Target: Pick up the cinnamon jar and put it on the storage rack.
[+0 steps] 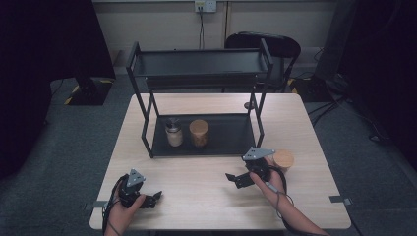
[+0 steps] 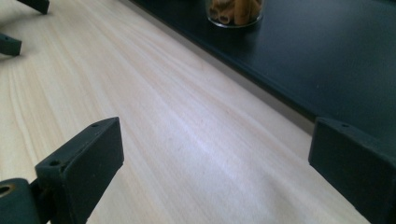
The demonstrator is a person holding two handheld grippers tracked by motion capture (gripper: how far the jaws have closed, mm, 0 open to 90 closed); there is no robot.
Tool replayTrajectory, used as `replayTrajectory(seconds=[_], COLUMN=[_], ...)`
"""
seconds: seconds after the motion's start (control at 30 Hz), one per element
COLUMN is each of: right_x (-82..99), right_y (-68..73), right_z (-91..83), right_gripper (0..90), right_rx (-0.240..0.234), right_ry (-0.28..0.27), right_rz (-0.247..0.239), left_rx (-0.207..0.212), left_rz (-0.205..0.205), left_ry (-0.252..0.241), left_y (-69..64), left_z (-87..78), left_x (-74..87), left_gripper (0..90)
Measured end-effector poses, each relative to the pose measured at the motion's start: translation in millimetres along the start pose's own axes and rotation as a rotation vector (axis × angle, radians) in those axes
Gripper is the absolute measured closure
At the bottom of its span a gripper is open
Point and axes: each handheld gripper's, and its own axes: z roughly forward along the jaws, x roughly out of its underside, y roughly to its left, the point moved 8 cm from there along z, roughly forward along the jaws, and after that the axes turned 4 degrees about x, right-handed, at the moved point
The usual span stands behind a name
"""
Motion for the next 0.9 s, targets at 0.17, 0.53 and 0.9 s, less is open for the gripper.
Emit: replayTrajectory(seconds=[0.17,0.53,0.9], right_x=[6.5,12.5,26.0], right_y=[-0.5,0.9,0.0], right_z=[-4.1,-15.4,-23.7], right_gripper=[2.3,2.3,2.4], right_rx=[-0.006,-0.032,-0.047], right_ry=[0.009,0.008,0.028], right_rz=[-0.003,-0.010,-0.035], left_rx=[0.000,0.000,0.000], left_rz=[0.000,0.000,0.000], left_ry=[0.000,0.000,0.000], left_y=[0.0,0.0,0.0], left_z=[0.0,0.0,0.0], left_x=[0.0,0.0,0.0], left_gripper=[0.1,0.1,0.1])
